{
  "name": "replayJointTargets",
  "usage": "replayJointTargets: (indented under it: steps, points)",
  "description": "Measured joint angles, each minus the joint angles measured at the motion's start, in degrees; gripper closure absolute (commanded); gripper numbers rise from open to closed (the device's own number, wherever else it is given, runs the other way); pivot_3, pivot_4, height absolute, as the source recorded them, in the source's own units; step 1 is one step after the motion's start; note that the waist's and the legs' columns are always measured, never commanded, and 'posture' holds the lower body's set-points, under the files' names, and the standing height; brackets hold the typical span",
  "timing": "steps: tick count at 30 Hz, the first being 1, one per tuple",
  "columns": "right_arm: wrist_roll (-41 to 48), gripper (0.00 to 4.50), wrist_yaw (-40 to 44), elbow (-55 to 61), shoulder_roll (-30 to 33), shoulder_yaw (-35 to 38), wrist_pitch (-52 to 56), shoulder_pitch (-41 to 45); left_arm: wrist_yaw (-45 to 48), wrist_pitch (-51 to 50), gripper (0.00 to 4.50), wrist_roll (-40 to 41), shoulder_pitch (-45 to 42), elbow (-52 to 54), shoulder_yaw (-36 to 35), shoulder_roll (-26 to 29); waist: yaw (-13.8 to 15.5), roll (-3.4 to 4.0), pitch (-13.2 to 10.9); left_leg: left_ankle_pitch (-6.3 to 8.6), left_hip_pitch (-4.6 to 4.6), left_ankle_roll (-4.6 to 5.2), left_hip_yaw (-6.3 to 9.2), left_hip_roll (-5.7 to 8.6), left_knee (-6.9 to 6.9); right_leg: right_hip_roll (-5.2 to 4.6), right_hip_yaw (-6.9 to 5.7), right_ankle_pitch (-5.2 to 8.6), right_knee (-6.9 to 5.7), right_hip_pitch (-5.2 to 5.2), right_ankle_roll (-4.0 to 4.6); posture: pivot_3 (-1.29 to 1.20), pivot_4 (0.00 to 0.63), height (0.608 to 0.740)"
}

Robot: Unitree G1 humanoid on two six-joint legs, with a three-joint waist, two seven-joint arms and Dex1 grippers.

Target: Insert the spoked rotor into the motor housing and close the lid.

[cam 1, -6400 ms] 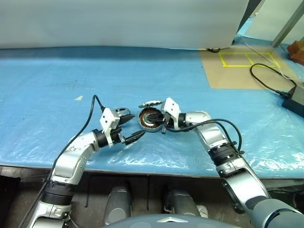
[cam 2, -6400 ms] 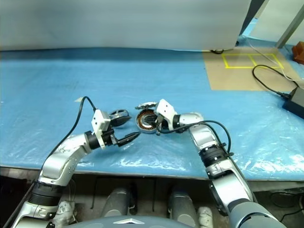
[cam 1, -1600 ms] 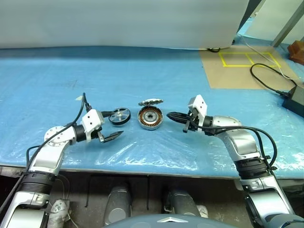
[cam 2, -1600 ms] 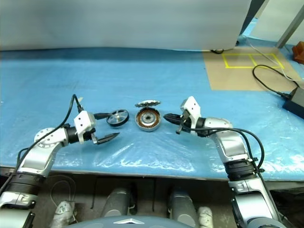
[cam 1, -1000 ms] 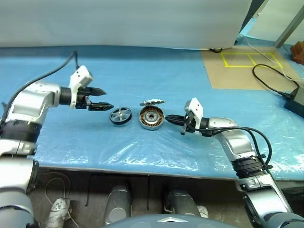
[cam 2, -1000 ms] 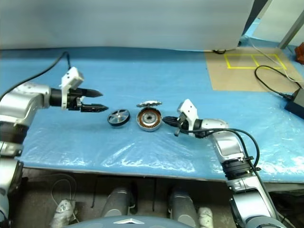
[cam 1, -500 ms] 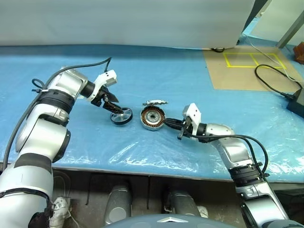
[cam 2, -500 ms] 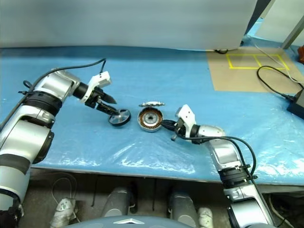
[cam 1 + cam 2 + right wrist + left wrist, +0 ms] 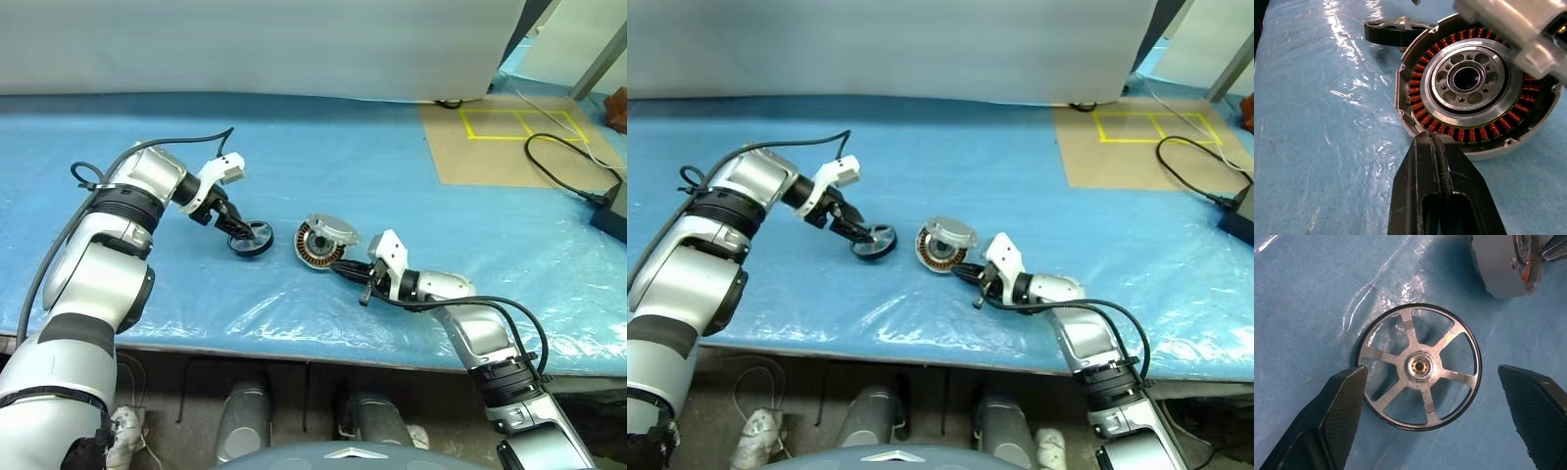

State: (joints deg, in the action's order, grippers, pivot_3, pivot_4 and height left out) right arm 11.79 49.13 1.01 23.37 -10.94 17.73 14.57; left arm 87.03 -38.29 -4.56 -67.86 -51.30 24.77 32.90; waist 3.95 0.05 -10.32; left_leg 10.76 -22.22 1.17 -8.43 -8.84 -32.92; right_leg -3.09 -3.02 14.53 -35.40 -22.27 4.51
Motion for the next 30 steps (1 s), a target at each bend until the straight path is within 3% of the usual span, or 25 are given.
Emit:
replayJointTargets:
  steps: [11,20,30]
  points:
    - [1.65,4.47,0.37,0.0,-0.93,1.23,0.58,0.91,-0.62,-1.11,0.0,1.27,2.88,3.57,-2.01,0.18,-0.06,0.0,-0.01,0.0,0.0,0.01,0.0,0.0,0.05,-0.01,0.0,0.0,0.02,-0.01,0.0,0.0,0.15,0.74]
    - [9.4,4.47,-2.31,8.9,-3.41,5.54,7.33,10.52,-1.7,-1.49,0.0,2.11,6.44,7.35,-2.32,0.32,0.3,-0.01,-0.02,0.0,-0.22,0.0,0.01,0.03,0.13,-0.03,-0.06,0.0,0.08,-0.17,0.0,0.0,0.15,0.74]
    - [12.26,4.47,2.17,12.45,4.37,5.26,12.94,4.48,-2.55,-2.7,0.0,3.41,8.2,9.26,-2.43,0.39,0.34,-0.03,-0.02,0.0,-0.54,0.01,0.05,0.04,0.1,-0.04,-0.11,-0.05,0.1,-0.41,-0.08,0.0,0.15,0.74]
